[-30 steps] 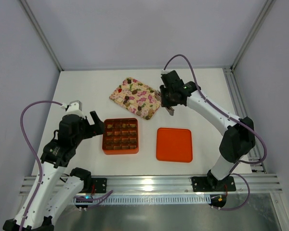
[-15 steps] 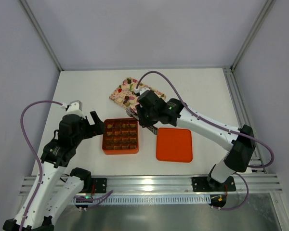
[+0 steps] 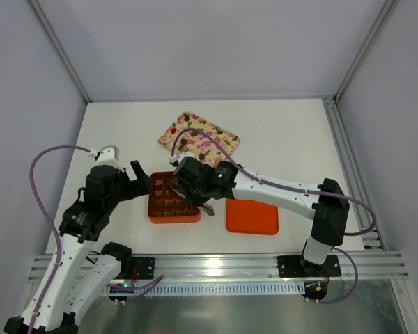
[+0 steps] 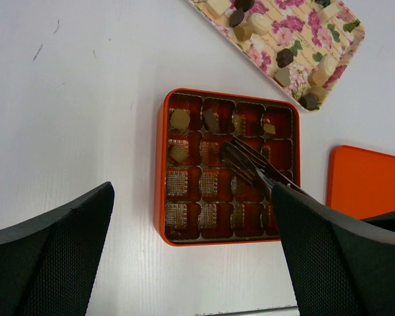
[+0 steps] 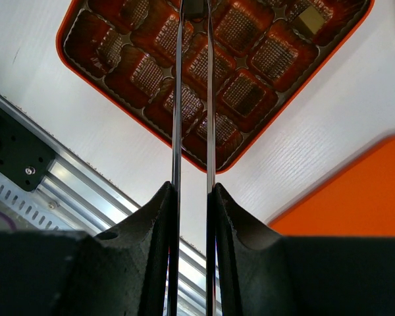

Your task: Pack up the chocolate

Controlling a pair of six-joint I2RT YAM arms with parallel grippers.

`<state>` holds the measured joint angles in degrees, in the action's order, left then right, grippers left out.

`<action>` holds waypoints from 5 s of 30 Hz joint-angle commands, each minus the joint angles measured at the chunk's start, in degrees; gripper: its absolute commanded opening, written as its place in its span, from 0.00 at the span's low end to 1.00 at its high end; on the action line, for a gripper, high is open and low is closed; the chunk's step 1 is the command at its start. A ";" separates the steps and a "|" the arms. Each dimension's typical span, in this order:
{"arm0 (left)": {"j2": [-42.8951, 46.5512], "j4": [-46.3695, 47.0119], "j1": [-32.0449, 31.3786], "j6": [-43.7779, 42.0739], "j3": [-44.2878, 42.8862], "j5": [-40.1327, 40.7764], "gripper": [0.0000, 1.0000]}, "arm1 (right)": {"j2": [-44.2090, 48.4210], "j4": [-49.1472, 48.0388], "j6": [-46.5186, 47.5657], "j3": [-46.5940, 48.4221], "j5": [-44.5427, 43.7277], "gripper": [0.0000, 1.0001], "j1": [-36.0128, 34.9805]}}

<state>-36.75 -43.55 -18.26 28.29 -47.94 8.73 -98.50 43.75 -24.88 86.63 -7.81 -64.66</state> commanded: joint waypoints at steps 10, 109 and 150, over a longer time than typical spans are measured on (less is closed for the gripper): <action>-0.16 1.01 -0.11 0.27 -0.66 -0.47 1.00 | -0.73 -2.00 -0.87 3.63 -1.15 0.27 -1.16; -1.04 0.84 -0.11 0.18 -0.75 -0.38 1.00 | -19.80 3.28 15.22 21.48 -2.03 0.48 34.52; -0.87 0.92 -0.11 0.18 -0.66 -0.73 1.00 | -7.85 0.55 10.47 11.28 5.26 0.37 34.61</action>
<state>-37.67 -43.55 -18.26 28.29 -47.94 8.38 -110.00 46.68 -13.32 98.56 -4.10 -30.24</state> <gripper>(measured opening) 0.996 0.372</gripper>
